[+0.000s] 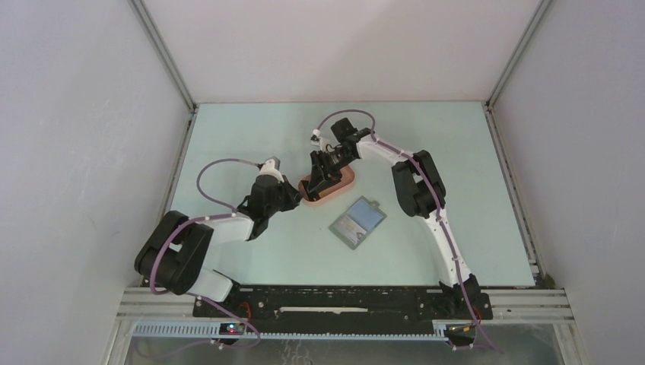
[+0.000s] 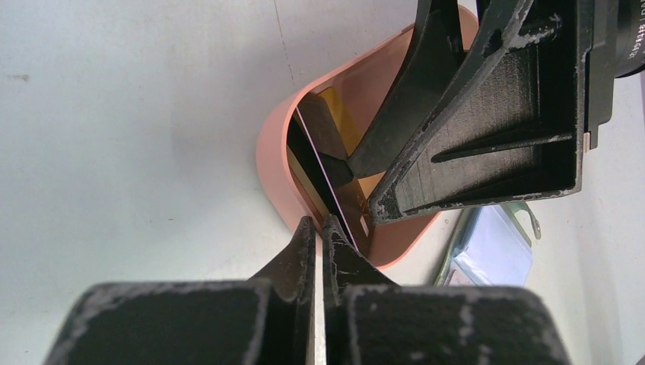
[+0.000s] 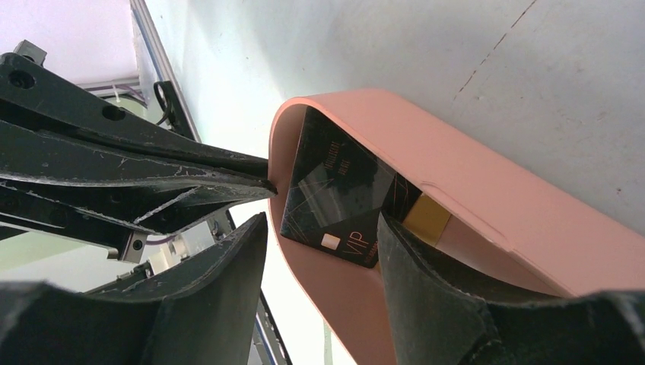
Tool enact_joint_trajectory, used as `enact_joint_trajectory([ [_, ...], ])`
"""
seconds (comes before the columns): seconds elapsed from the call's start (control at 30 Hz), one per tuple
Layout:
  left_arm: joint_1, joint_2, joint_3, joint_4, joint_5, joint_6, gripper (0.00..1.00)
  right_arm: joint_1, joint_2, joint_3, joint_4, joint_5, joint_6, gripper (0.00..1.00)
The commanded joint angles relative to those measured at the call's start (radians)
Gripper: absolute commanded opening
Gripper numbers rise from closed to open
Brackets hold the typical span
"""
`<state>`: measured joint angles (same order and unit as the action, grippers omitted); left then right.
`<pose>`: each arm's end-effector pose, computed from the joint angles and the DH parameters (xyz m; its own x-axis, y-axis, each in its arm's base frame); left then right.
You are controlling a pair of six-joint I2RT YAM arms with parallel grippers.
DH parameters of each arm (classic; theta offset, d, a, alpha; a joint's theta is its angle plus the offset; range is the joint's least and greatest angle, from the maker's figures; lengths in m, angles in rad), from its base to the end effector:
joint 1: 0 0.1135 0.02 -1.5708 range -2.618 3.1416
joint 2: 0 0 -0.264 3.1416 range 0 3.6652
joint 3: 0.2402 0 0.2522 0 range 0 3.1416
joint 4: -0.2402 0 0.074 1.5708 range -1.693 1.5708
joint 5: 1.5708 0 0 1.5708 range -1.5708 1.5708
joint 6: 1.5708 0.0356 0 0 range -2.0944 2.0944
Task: Put the credit cards into the card holder
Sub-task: Pick up the credit card from the storage box.
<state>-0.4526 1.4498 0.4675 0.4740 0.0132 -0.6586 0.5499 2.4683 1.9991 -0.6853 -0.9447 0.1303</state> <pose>0.2424 -0.1184 0.1518 -0.6201 -0.3789 -0.6869 0.0862 0.8374 -0.5397 0.4200 0.2913 0.1341 -0.8492 -0.4312 -0.3047 -0.4793 0.3877 0.7874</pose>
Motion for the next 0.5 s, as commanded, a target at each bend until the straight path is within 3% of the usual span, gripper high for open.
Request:
enact_joint_trajectory([
  [0.0, -0.007, -0.011, 0.054, -0.008, 0.076, 0.04, 0.0, 0.007, 0.016, -0.006, 0.011, 0.012, 0.021, 0.64],
  [0.47, -0.006, 0.026, 0.09, -0.02, 0.117, 0.033, 0.16, 0.011, 0.036, 0.01, -0.002, 0.01, 0.018, 0.64],
])
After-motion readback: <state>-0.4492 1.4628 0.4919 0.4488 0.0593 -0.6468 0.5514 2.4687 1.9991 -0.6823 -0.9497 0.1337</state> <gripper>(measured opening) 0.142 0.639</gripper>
